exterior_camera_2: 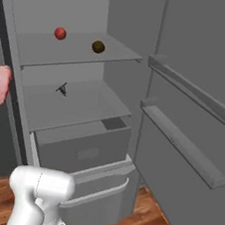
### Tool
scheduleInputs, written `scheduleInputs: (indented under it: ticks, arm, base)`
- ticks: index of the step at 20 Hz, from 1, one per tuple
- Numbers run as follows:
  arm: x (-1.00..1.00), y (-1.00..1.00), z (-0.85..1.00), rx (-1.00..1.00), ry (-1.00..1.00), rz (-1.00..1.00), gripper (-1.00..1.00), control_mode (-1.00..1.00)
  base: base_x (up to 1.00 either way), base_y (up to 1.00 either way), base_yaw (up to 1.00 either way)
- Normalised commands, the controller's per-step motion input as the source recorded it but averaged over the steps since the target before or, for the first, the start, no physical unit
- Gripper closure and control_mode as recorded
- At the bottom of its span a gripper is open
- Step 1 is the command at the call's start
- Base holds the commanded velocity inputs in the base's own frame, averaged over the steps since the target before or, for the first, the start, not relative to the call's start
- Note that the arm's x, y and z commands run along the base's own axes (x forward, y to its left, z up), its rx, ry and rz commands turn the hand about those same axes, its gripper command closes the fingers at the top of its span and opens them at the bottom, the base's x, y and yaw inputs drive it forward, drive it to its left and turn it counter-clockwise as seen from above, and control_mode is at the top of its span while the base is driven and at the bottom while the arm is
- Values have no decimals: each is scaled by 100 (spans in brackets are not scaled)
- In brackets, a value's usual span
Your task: Transport the steak and avocado to the fridge. Place the steak on the rack containing meat and place the avocado on the rack containing the vegetable, ensuring meats and vegetables are on different racks.
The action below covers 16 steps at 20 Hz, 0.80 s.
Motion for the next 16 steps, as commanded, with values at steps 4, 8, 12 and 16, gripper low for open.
scheduleInputs:
  ticks: [4,8,12,16]
  arm:
    - [0,0,0,0,0,0,100,100]
    - [0,0,0,0,0,0,100,100]
    - [0,0,0,0,0,0,100,100]
    - [0,0,0,0,0,0,100,100]
  base:
    - [100,47,5]
    - [96,-5,16]
    - [100,-2,25]
    - [79,-10,44]
